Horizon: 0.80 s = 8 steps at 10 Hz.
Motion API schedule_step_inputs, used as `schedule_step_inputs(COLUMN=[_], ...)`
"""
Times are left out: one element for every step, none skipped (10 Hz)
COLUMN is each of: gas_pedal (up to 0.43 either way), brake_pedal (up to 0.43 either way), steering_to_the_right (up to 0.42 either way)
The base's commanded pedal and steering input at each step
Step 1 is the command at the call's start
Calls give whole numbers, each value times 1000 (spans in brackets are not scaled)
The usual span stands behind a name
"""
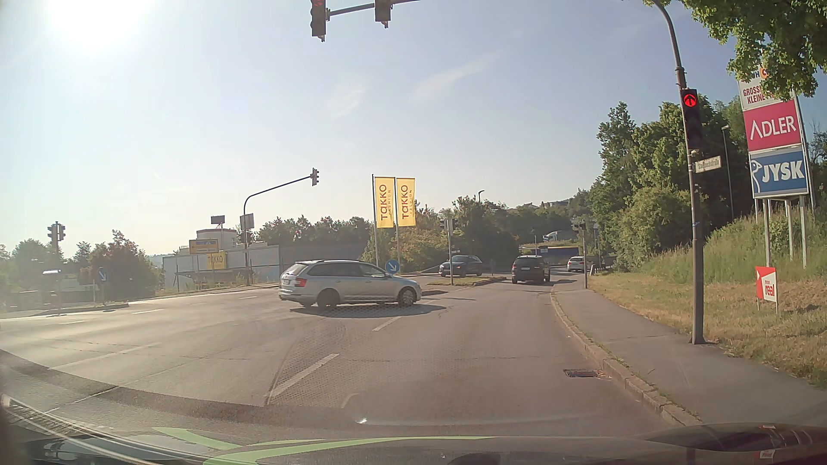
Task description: Follow the waypoints while adhering to traffic rules and regulations
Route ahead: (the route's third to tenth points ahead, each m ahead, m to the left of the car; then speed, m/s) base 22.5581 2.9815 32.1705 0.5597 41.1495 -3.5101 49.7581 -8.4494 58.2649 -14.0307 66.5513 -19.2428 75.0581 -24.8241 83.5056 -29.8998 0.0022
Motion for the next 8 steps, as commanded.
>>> schedule_step_inputs(gas_pedal=[0,0,0,0,0,0,0,0], brake_pedal=[317,317,317,317,317,317,317,317], steering_to_the_right=[44,44,44,44,44,44,44,44])
